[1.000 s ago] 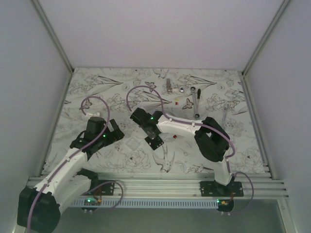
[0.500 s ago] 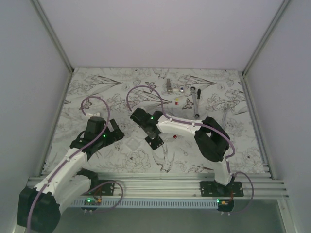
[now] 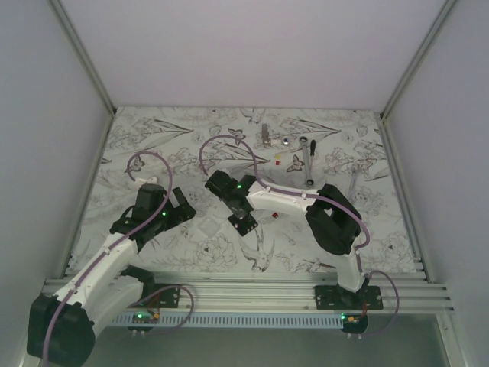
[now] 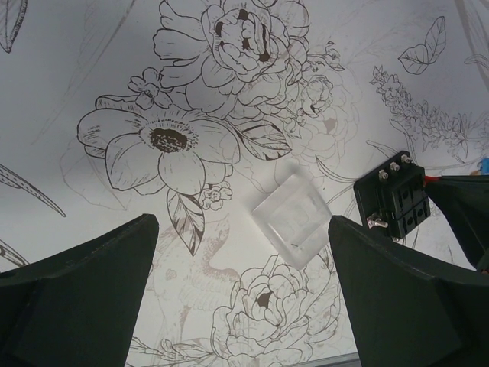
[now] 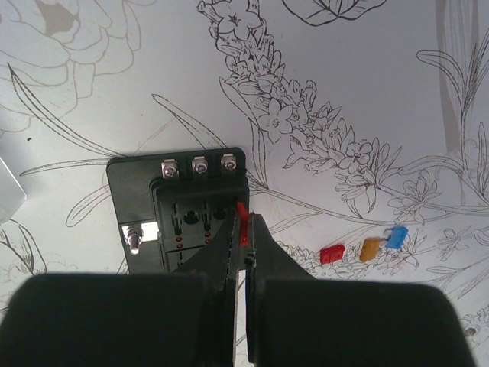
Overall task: Snap on the fuse box
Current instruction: Install the fuse at the fuse box base.
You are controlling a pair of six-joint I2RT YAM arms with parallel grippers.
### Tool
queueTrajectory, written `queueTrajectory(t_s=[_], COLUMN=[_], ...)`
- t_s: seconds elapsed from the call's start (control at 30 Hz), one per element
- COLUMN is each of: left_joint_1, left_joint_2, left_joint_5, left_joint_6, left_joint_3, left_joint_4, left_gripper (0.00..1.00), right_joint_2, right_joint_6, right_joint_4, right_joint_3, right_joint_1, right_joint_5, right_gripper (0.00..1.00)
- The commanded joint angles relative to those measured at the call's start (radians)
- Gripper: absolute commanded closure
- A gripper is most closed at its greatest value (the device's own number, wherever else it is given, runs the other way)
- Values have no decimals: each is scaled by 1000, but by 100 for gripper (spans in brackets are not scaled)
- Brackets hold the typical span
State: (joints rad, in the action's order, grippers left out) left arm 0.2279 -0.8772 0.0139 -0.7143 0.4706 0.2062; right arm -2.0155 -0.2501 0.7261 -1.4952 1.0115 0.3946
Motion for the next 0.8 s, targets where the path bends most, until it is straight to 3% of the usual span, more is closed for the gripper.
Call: queueTrajectory(t_s=[0.0,0.77], left_joint_1=[-6,-7], left_joint_2=[2,-2], left_joint_5=[20,28], left_joint_6=[-7,-11], left_joint_3=[-19,-21], left_joint_4=[-5,-9], left_gripper=[0,0], right_joint_2=[-7,47], right_joint_6=[-11,13], right_joint_4=[-39,-67], right_joint_3=[19,35], right_joint_1=[9,7], right_joint_5=[-15,-69], right_gripper=[100,100])
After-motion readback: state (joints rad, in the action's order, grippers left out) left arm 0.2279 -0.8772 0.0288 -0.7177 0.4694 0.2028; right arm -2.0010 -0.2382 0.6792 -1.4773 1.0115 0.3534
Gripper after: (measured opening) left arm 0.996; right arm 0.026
